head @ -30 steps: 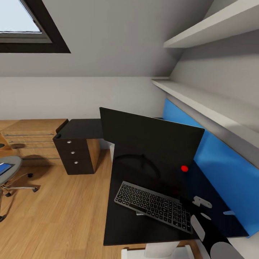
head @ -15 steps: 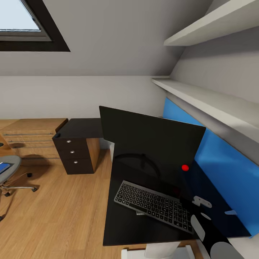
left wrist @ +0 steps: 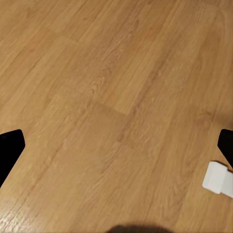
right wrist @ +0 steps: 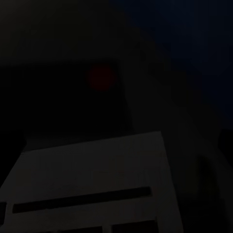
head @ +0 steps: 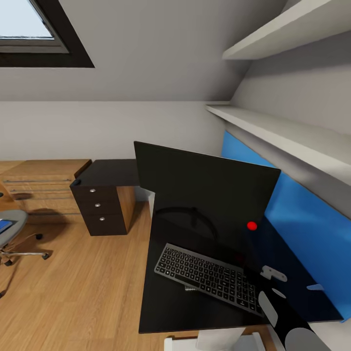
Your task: In the bedroom, organize the workspace by keeping the computer under the desk, ensuring the monitor is on the desk, placing the keyboard on the desk next to the monitor, placing the mouse on the desk next to the keyboard, moving the folder from the swivel chair onto the desk next to the mouse, stacking the notebook on top of the folder with the pen on top of the notebook, and positioning the swivel chair next to the desk.
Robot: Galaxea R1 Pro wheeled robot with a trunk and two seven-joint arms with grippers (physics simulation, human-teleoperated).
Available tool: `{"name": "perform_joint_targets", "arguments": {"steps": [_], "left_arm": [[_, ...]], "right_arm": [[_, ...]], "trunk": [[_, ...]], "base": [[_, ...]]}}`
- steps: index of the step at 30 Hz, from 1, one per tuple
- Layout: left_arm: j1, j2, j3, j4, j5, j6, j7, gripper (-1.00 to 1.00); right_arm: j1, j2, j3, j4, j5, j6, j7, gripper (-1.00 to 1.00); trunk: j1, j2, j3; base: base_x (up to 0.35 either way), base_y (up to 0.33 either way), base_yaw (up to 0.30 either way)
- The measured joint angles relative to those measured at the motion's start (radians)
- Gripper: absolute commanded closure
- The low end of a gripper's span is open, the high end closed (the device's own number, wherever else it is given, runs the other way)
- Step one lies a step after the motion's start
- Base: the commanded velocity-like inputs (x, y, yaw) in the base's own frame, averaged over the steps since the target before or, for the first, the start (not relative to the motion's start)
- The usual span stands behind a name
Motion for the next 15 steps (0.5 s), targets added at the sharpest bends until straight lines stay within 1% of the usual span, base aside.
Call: {"name": "perform_joint_targets", "arguments": {"steps": [10,15], "left_arm": [[0.0,0.0,0.001,0.0,0.001,0.0,0.001,-1.0],[0.0,0.0,0.001,0.0,0.001,0.0,0.001,-1.0]], "right_arm": [[-0.001,-0.001,0.0,-0.002,0.004,0.0,0.0,-1.0],[0.0,-0.001,0.0,-0.002,0.003,0.0,0.0,-1.0]], "trunk": [[0.038,-0.07,-0.031],[0.038,-0.07,-0.031]], "base": [[0.0,0.0,0.0],[0.0,0.0,0.0]]}}
